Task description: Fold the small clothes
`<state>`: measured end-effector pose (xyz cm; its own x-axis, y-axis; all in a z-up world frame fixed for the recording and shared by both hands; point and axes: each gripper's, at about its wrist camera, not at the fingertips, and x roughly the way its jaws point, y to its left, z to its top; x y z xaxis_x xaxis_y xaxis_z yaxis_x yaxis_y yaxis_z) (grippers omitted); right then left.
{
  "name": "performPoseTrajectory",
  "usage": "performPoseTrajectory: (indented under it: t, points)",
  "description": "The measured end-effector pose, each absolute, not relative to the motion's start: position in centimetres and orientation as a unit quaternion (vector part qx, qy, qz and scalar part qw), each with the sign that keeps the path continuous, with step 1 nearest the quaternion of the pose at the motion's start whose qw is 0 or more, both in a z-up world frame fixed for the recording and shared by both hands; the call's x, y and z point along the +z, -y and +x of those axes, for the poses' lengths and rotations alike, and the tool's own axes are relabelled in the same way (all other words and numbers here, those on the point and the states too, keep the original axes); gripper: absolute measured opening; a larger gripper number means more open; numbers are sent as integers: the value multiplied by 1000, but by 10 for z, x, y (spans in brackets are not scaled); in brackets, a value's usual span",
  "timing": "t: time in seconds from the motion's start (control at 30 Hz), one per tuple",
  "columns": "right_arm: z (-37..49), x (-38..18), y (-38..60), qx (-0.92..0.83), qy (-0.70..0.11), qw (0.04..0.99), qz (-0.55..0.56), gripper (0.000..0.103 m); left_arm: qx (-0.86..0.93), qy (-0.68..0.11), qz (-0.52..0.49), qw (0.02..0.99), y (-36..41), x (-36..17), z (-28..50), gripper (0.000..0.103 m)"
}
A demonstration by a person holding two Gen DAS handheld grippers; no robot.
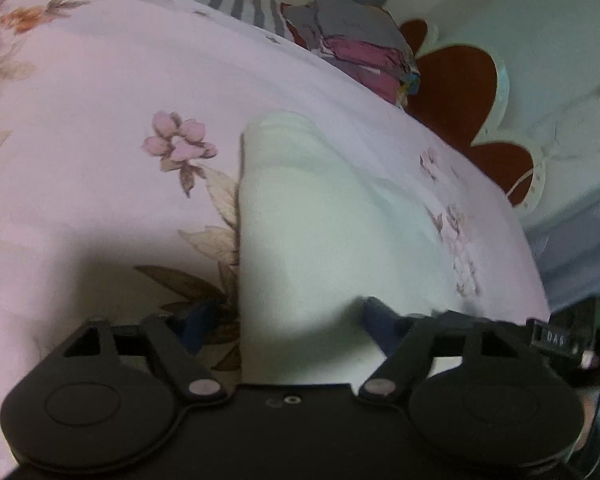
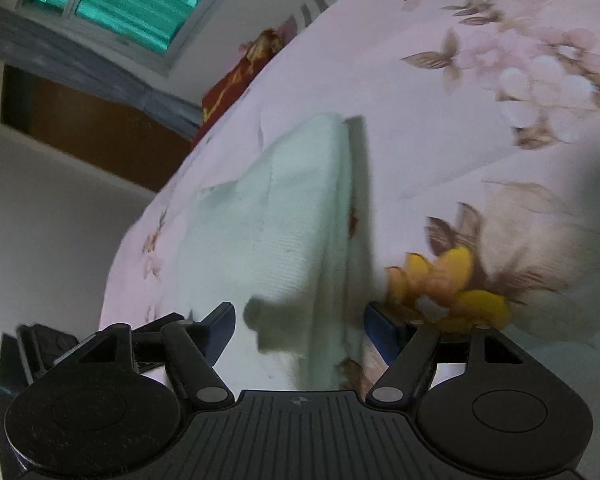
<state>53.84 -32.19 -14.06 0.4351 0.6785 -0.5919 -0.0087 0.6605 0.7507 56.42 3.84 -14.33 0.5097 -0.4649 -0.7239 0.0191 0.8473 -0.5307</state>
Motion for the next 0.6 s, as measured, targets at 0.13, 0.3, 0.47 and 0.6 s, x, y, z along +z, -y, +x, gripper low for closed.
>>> performPoseTrajectory:
  t: [0.13,0.3,0.47,0.6]
  points:
    - [548,-130,300,222,-491,793,284,63,-159,-474,-245,831,-33,-148,572,58]
    - [539,-115,274,195,-483,830,201,29,-164,-461,-185,852,-19,-129,571,28]
    - [513,-85,236,170,-449,868,124,27,-179,-443,-154,865,-27,-102,560,27]
    - [498,-65,210,175,-435,876,113,27,-185,-432,-148,870,-53,-82,549,27]
